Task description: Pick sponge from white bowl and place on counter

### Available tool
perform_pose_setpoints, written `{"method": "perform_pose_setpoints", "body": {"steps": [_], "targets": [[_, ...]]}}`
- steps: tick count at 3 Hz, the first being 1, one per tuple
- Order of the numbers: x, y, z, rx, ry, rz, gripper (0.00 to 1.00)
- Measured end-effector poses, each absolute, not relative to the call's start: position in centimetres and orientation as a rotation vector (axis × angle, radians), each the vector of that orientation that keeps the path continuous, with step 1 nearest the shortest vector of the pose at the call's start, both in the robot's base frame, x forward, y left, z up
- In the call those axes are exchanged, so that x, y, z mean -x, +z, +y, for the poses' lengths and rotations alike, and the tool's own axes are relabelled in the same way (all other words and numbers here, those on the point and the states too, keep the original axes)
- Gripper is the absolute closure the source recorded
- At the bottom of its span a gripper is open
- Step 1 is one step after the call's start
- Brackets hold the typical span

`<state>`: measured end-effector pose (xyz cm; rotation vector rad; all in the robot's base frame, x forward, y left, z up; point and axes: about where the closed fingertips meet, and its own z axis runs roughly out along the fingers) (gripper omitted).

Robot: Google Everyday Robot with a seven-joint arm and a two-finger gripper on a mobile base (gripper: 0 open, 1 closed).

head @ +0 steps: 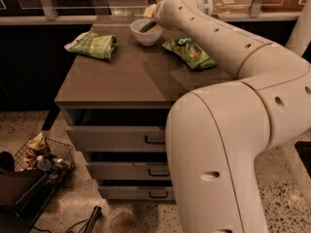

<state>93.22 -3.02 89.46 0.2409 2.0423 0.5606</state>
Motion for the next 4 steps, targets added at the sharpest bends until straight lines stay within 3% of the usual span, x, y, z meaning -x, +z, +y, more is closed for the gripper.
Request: {"method": "perform_pose_setpoints", "body": {"steps": [2,3,4], "targets": [[-93.28,89.01,-2.67,-0.238,0.561,2.048,0.89],[-93.3,88.83,-2.53,-0.236,0.562,2.051,1.0],[-93.35,88.89,-2.4,-0.234,0.559,2.05,1.0]]}}
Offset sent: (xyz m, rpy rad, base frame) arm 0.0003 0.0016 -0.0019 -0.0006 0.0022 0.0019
